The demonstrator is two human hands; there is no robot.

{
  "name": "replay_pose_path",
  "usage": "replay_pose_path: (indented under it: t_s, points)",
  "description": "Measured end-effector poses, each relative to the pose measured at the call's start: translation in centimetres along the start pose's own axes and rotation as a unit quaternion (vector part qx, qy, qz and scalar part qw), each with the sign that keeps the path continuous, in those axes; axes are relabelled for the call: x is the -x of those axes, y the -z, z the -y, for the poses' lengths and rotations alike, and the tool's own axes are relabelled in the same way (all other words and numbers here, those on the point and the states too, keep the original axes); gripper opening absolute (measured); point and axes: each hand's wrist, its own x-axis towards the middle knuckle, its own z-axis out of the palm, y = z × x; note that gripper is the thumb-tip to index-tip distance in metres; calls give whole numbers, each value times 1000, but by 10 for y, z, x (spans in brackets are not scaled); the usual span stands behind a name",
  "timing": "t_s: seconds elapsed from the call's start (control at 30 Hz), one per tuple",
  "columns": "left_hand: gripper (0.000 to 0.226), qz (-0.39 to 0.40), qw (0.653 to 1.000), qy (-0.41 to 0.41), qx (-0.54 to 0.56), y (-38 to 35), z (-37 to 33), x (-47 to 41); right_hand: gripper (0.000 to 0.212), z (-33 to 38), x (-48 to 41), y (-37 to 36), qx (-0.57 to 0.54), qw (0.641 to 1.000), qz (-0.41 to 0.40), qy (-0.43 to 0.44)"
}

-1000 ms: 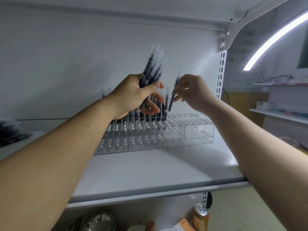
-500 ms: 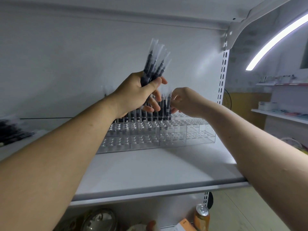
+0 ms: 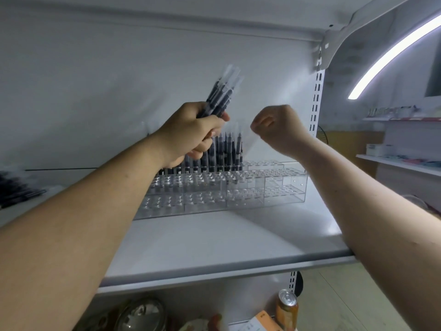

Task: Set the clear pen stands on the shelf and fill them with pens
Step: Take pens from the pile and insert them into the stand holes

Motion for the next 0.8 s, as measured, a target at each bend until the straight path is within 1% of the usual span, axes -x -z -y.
replay_pose_path:
  t_s: [0.03,0.07,0.1,0.17,0.23,0.33,0.4,0.47,0.57,0.67,0.73,0.77,0.8]
  points:
    - [13,2,1000,7,14,0,0,0,5,2,0,3,-36,999,-36,10]
    - [14,3,1000,11,25,-1,0,0,6,6,0,5,-86,995,-51,18]
    - [14,5,999,12,31,-1,0,0,7,10,2,7,-144,988,-43,21]
    - [17,13,999,5,30,-2,1,0,8,18,6,8,-263,964,16,11]
    - [22,23,999,-4,29,-3,0,1,20,23,9,7,-341,937,81,-6]
    - [20,37,999,-16,9,-6,-3,3,34,24,10,3,-385,913,137,1]
    - [21,43,999,-24,-14,-8,-5,5,33,24,9,3,-408,902,142,-1]
    - [22,46,998,-23,-34,-8,-6,6,30,24,9,2,-415,899,136,-10]
    - [25,46,999,-3,-19,-9,-7,8,23,24,8,2,-428,896,116,-23]
    - [25,31,999,13,-2,-6,-7,8,16,23,4,6,-479,874,53,-53]
    - [21,11,1000,13,-26,-4,-6,6,13,22,-1,12,-513,855,6,-69]
    - [19,2,999,9,-45,-3,-4,5,13,21,-3,14,-520,851,-18,-74]
    - [17,-4,998,5,-60,-2,-3,4,13,19,-4,16,-511,855,-46,-76]
